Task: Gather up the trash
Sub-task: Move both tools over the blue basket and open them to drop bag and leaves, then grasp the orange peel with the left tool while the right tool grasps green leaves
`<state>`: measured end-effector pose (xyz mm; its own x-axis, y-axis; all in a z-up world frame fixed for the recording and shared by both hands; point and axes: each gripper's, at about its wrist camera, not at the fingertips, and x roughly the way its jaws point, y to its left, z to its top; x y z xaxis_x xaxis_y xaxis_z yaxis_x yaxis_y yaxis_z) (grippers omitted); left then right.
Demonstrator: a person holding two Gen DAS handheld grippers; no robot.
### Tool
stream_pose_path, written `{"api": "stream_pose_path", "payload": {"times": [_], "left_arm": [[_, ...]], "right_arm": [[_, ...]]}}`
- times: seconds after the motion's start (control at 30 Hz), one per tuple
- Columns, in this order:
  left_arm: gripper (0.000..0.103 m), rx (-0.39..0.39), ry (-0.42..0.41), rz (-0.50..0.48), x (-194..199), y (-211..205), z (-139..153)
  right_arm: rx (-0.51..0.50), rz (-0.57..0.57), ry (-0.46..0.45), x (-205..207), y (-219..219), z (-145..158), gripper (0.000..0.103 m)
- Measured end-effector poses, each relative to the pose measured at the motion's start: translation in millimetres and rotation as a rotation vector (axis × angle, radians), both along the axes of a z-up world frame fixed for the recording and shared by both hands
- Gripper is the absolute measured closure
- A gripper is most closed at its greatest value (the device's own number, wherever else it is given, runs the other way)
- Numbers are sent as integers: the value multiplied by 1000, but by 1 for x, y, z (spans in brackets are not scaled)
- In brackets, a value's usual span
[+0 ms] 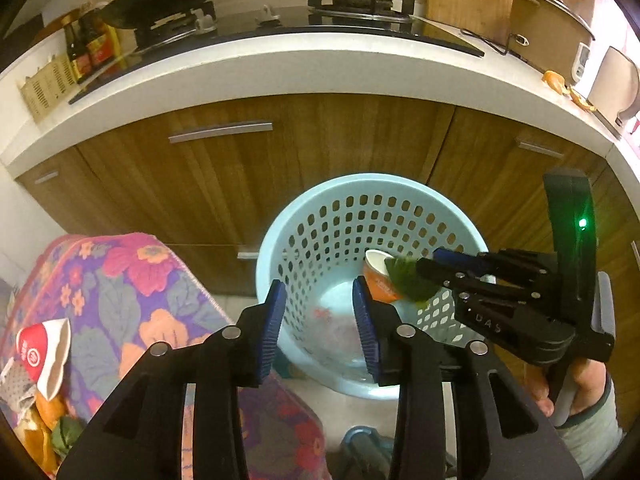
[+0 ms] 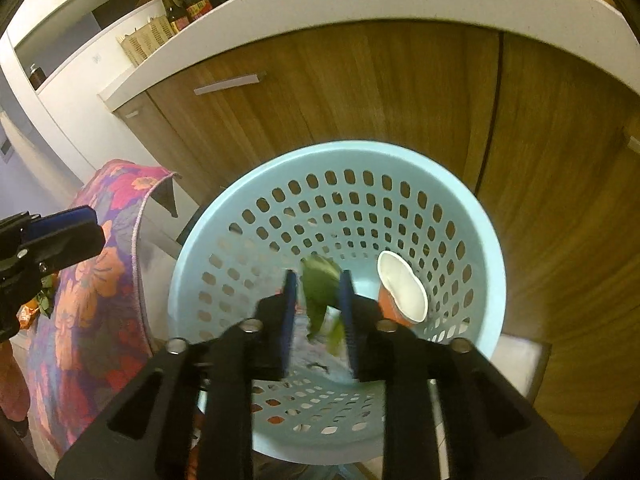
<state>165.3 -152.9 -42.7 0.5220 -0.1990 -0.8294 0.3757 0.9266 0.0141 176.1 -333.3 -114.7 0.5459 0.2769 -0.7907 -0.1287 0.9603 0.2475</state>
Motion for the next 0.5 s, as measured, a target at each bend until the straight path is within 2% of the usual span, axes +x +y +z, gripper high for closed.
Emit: {"api": "stream_pose_path", "payload": {"times": [0.27, 0.5], "left_arm": [[69, -69, -33, 39, -11, 26, 16], [67, -141, -102, 72, -33, 52, 39]], "right_arm": [[-10, 10, -41, -8, 8, 15, 80], [-6, 42, -122, -22, 28, 46, 80]]}}
